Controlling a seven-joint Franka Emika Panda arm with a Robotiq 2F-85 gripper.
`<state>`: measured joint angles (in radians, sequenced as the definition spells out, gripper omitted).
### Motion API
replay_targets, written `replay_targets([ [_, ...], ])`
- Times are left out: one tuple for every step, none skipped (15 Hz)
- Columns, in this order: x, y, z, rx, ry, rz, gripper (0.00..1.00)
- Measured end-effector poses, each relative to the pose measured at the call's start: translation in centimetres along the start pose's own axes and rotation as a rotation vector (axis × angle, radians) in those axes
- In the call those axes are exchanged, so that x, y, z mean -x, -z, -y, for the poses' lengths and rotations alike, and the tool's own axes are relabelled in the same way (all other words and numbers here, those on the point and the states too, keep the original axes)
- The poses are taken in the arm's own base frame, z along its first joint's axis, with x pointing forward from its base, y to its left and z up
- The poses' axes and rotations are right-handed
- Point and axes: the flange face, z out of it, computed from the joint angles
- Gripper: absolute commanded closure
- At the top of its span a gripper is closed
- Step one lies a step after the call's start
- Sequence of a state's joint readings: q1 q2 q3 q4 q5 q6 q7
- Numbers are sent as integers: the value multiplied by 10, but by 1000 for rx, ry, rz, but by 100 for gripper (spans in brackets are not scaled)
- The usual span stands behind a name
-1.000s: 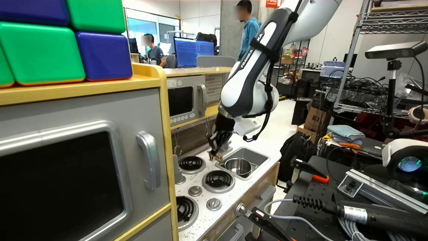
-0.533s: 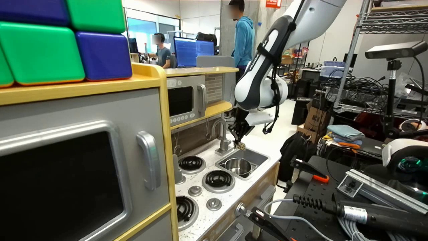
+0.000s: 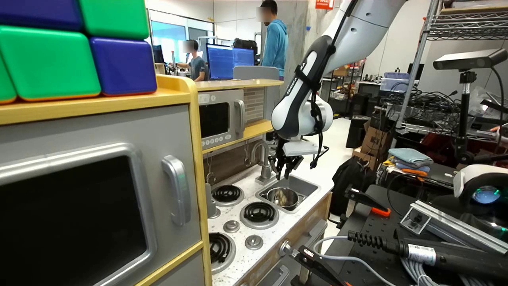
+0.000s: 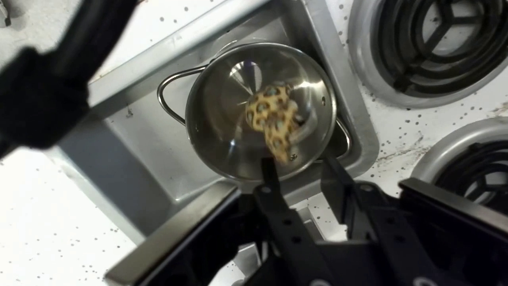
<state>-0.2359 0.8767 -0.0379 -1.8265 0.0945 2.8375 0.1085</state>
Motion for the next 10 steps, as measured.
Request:
replay_targets([
  [0, 2, 1, -4, -3, -2, 26],
  [0, 6, 3, -7, -2, -4, 19],
  [1, 12, 3, -11, 4, -5, 11],
  [4, 20, 4, -24, 25, -2, 2],
  [11, 33, 6, -50, 59, 12, 0],
  [17, 48, 6, -83, 93, 27, 0],
  [24, 64, 5, -123, 122, 43, 6],
  [25, 77, 2, -133, 127, 41, 0],
  [24, 80, -1, -127, 126, 36, 0],
  [25, 76, 1, -124, 127, 40, 0],
])
